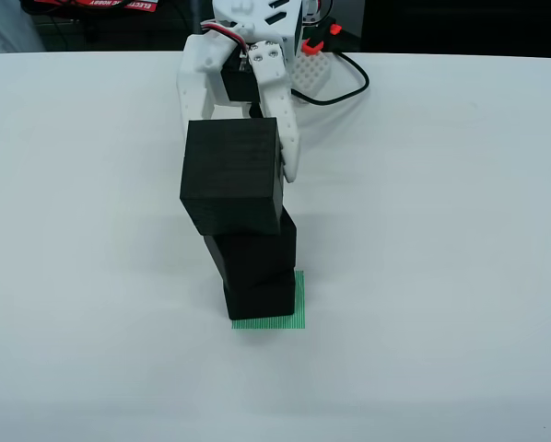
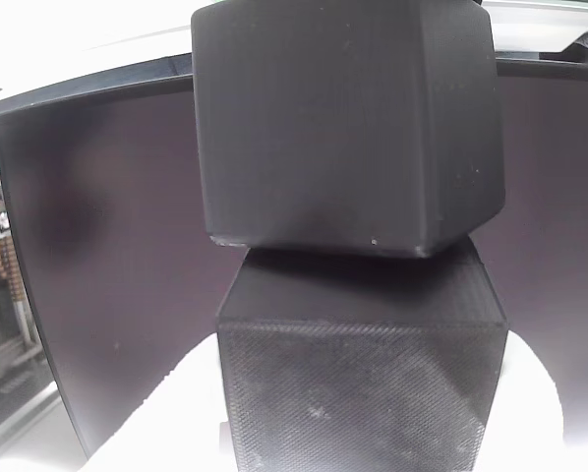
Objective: Stack 3 Blocks on the chosen place.
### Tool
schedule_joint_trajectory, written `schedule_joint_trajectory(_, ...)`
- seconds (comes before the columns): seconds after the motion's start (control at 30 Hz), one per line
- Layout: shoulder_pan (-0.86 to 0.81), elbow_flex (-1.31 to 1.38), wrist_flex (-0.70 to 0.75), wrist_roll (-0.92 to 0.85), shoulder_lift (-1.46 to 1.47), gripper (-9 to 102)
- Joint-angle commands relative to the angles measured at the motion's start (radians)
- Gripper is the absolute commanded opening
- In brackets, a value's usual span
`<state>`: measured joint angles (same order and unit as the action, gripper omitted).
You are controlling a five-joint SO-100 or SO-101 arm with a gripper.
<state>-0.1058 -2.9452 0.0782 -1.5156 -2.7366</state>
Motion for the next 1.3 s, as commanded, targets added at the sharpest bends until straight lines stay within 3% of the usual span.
schedule_joint_trajectory(0.0, -0.005, 0.005, -0.025, -0.008, -0.014, 14)
schedule_joint_trajectory(0.67, -0.04, -0.094, -0.207, -0.008, -0.023, 33)
schedule_joint_trajectory(1.27, -0.026, -0.098, -0.241, -0.002, -0.213, 34)
